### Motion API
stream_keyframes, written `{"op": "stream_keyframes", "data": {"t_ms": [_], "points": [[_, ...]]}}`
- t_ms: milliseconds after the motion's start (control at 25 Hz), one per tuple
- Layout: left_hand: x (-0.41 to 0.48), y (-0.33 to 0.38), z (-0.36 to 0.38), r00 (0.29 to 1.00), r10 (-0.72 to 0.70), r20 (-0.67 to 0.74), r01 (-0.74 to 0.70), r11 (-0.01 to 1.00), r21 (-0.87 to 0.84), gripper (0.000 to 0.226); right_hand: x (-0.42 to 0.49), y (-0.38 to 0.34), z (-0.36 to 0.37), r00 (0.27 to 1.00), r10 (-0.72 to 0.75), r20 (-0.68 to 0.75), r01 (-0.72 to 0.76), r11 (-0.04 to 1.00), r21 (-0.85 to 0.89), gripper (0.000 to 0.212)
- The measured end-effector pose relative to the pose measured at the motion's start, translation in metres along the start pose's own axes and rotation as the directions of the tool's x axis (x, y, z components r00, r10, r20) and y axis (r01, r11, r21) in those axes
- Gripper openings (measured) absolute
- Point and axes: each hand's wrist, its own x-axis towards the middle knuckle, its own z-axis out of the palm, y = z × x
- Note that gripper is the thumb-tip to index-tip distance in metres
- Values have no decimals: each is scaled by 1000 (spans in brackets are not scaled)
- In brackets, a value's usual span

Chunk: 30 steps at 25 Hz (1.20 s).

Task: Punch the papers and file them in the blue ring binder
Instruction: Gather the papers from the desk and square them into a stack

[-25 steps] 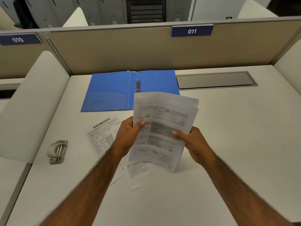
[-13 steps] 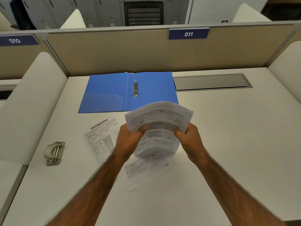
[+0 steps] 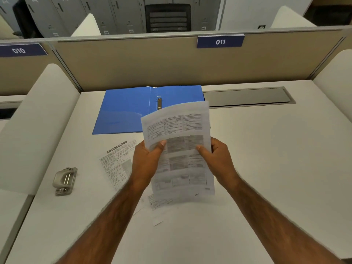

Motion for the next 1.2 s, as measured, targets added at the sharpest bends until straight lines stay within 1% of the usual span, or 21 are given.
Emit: {"op": "stream_keyframes", "data": {"t_ms": [40, 120, 200, 360, 440, 480, 520, 560, 600, 640, 680, 720, 760, 800, 840, 920, 960, 1000, 1080, 1160, 1200], "points": [[2, -4, -4, 999, -30, -30, 31, 999, 29, 11, 3, 4, 4, 1000, 10, 6, -10, 999, -31, 15], [3, -16, -11, 993, -54, -106, 72, 982, 173, 8, 8, 12, 16, 998, 53, 21, -50, 993, -103, 13], [1, -31, -16, 988, -53, -145, 93, 953, 288, 14, 12, 22, 30, 992, 113, 57, -102, 981, -165, 14], [-9, -64, -26, 979, -53, -198, 133, 899, 418, 22, 19, 40, 56, 963, 233, 132, -196, 949, -248, 17], [-12, -76, -31, 975, -64, -211, 161, 859, 487, 35, 22, 47, 64, 952, 267, 148, -215, 931, -296, 18], [-13, -80, -32, 970, -92, -225, 199, 832, 518, 50, 23, 50, 66, 947, 282, 156, -221, 921, -322, 18], [-13, -84, -33, 961, -128, -247, 251, 782, 571, 68, 25, 52, 68, 942, 294, 162, -225, 911, -345, 18], [-14, -88, -34, 952, -146, -270, 293, 691, 661, 81, 26, 54, 68, 940, 302, 161, -226, 902, -368, 18], [-15, -93, -34, 953, -125, -278, 297, 580, 759, 86, 28, 55, 68, 938, 307, 158, -226, 892, -391, 18], [-18, -98, -32, 968, -84, -237, 247, 502, 829, 81, 29, 56, 68, 938, 311, 156, -224, 883, -412, 18], [-20, -103, -30, 987, -58, -150, 159, 485, 860, 68, 29, 57, 67, 938, 310, 157, -217, 876, -430, 19], [-23, -107, -27, 998, -57, -40, 65, 543, 837, 51, 29, 57, 67, 940, 302, 157, -206, 873, -442, 19], [-25, -109, -23, 995, -88, 50, 16, 625, 781, 37, 28, 56, 67, 946, 288, 151, -196, 875, -443, 20], [-26, -108, -20, 985, -138, 102, 25, 702, 712, 32, 26, 55, 68, 950, 276, 149, -192, 888, -418, 21], [-25, -106, -17, 981, -162, 110, 54, 764, 643, 41, 23, 54, 68, 951, 265, 162, -192, 912, -363, 24], [-21, -97, -12, 978, -209, 14, 172, 840, 514, 61, 14, 54, 71, 941, 251, 226, -193, 949, -251, 32], [-19, -93, -11, 969, -245, -28, 231, 861, 453, 69, 10, 55, 73, 932, 245, 268, -182, 954, -238, 33], [-17, -90, -10, 957, -285, -47, 279, 872, 403, 74, 7, 59, 74, 921, 235, 310, -157, 954, -256, 29], [-15, -83, -10, 940, -339, -43, 333, 880, 338, 75, 5, 66, 77, 901, 192, 389, -65, 946, -317, 17], [-14, -77, -11, 924, -383, -22, 376, 892, 251, 74, 9, 73, 80, 880, 147, 452, 58, 910, -410, 15], [-13, -75, -11, 915, -402, -13, 397, 897, 194, 75, 13, 75, 82, 871, 126, 475, 130, 873, -470, 15]]}}
